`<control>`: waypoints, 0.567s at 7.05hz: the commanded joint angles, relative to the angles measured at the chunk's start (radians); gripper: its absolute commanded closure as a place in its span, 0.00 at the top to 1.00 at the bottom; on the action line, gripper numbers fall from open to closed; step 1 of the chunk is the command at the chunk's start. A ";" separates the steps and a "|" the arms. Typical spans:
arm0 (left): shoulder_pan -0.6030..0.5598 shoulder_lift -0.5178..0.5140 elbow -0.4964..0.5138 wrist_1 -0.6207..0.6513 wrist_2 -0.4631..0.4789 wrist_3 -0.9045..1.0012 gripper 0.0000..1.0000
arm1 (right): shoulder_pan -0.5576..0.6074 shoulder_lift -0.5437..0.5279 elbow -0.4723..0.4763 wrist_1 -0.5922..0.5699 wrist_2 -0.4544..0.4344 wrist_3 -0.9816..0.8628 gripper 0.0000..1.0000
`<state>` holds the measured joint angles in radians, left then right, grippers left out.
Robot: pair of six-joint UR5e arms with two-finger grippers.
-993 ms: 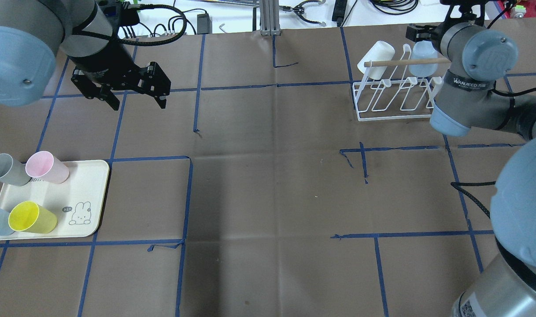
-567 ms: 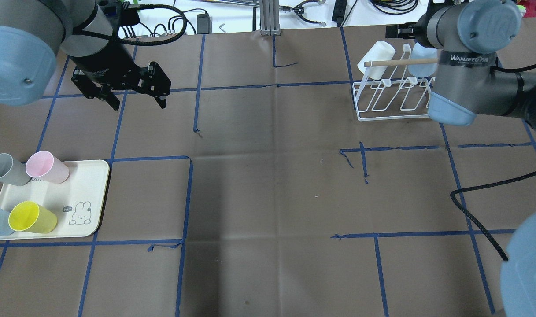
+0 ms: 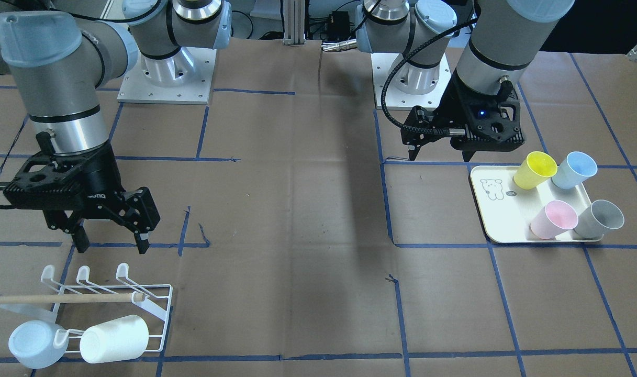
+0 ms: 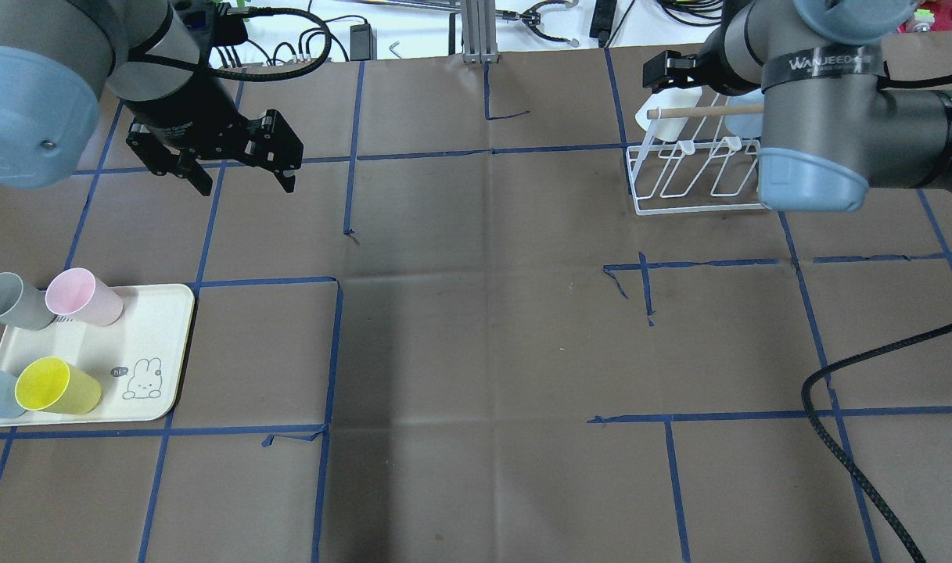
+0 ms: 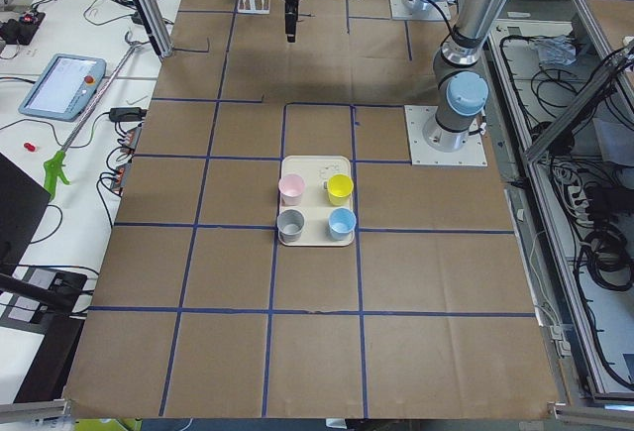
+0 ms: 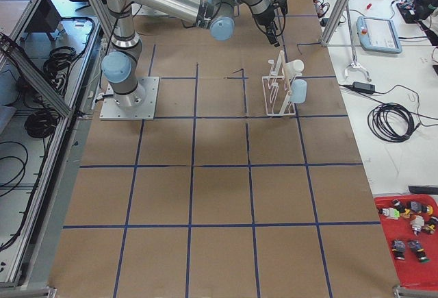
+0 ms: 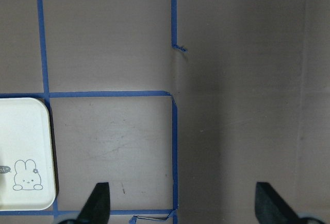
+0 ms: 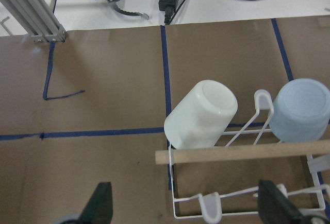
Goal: Transfer IKEA cup to right arm and place on rack
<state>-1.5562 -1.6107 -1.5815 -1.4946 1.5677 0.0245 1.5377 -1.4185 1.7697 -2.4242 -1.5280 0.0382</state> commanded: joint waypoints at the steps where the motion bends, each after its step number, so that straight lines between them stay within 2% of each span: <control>1: -0.001 0.000 0.002 0.000 0.000 0.000 0.99 | 0.070 -0.100 -0.006 0.274 -0.052 0.067 1.00; 3: -0.001 0.002 0.000 -0.001 0.000 0.000 0.99 | 0.071 -0.207 -0.007 0.530 -0.047 0.107 1.00; 4: -0.001 0.000 0.002 0.000 0.000 0.000 0.99 | 0.071 -0.229 -0.010 0.589 -0.047 0.107 1.00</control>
<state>-1.5566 -1.6101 -1.5810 -1.4947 1.5677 0.0245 1.6078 -1.6070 1.7621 -1.9363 -1.5754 0.1385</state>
